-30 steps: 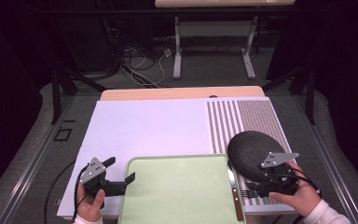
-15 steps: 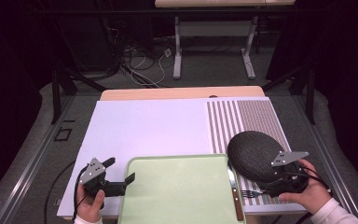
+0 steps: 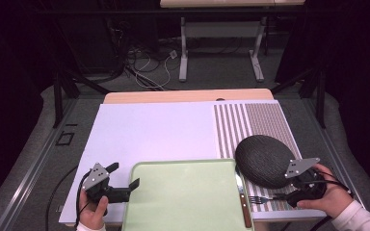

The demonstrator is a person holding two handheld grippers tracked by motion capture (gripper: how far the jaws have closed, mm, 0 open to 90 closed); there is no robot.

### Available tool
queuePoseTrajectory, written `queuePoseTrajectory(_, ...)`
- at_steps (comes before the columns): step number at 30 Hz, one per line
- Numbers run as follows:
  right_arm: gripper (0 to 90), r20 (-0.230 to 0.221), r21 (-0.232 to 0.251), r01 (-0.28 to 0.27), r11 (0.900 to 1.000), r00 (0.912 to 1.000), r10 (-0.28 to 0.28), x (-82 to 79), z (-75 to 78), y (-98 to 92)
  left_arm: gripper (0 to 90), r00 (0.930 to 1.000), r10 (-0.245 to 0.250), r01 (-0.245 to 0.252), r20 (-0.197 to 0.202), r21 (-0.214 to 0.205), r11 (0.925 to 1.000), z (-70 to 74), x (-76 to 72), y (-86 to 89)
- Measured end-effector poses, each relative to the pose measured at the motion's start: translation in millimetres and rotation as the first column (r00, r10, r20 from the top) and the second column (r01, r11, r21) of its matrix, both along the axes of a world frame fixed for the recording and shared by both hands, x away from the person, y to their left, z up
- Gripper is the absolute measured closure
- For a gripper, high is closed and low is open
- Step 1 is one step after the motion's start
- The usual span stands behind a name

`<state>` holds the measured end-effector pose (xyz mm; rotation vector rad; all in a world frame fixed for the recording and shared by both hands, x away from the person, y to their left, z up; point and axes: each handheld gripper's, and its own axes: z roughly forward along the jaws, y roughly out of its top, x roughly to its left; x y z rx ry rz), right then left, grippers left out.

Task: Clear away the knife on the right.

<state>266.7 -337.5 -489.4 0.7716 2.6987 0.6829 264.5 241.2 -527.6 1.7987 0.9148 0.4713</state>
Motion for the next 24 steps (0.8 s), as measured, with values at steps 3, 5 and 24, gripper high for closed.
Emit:
queuePoseTrajectory(3,27.3,0.005,-0.006,-0.038,0.9993,0.9993,0.038,0.1,-1.8,-3.0,0.6,1.0000,0.000,0.000,0.000,0.001,1.0000,-0.1,0.0,-0.1)
queuePoseTrajectory(5,31.9,0.007,-0.008,-0.062,0.9980,0.9980,0.062,0.2,-2.6,-4.4,0.5,1.0000,0.000,0.000,-0.002,0.002,1.0000,-0.3,0.1,-0.3)
queuePoseTrajectory(24,48.3,-0.030,-0.061,-0.159,0.9855,0.9872,0.157,-3.2,0.4,-3.7,0.6,1.0000,0.005,-0.005,-0.002,-0.002,1.0000,0.1,-0.1,0.9)
